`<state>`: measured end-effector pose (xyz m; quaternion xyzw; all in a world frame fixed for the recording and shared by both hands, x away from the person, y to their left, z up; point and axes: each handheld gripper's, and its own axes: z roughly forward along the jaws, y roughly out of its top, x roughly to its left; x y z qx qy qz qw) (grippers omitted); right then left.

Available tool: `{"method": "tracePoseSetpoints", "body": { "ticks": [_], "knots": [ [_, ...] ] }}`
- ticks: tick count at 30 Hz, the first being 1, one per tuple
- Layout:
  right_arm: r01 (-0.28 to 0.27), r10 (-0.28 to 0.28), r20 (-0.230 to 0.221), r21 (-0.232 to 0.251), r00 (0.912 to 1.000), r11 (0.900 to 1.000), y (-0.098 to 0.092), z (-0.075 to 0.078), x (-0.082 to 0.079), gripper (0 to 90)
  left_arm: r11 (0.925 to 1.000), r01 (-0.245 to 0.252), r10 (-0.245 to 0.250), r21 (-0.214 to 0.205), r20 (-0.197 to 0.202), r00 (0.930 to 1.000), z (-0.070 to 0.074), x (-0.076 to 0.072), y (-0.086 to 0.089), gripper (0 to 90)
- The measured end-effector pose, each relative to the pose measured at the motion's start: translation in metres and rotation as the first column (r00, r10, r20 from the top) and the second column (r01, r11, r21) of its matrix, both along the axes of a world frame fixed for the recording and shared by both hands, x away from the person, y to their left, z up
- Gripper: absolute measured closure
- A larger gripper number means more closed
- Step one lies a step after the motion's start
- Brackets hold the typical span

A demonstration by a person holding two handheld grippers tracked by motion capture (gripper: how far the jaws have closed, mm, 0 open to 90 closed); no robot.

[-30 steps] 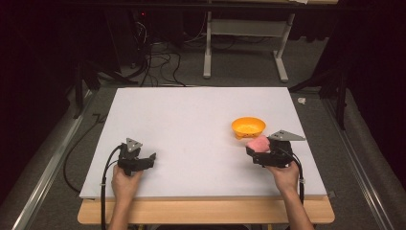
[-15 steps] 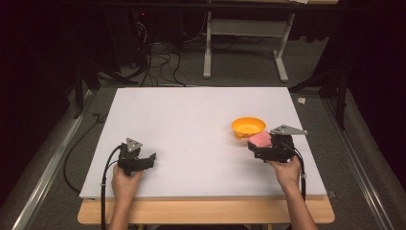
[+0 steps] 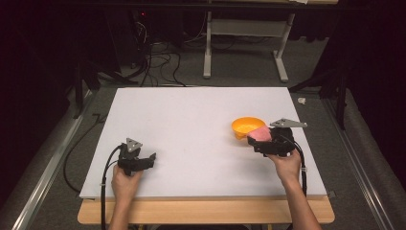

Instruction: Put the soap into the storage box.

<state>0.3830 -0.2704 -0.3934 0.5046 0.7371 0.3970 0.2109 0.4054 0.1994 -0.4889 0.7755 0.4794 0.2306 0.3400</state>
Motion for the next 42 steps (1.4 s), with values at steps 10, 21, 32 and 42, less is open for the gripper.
{"method": "tracePoseSetpoints", "body": {
  "ticks": [10,21,32,42],
  "knots": [
    [0.011,-0.012,-0.022,-0.008,0.9997,0.9999,0.001,0.005,0.011,13.7,1.0,0.0,0.0,0.0,0.0,1.0,0.0,0.0,0.0,21.6],
    [0.02,-0.02,-0.053,-0.005,0.9984,0.9998,0.004,0.008,0.028,13.7,1.0,0.0,0.0,0.001,0.0,1.0,0.0,0.0,0.0,21.6],
    [0.053,-0.053,-0.089,-0.003,0.9947,0.9986,0.006,0.006,0.044,13.7,1.0,0.0,0.0,0.002,0.001,1.0,0.0,0.0,0.0,21.6],
    [0.069,-0.07,-0.119,-0.01,0.9904,0.9976,0.007,0.006,0.059,13.7,1.0,0.0,0.0,0.001,0.001,1.0,0.0,0.0,0.0,21.6]
  ]
}}
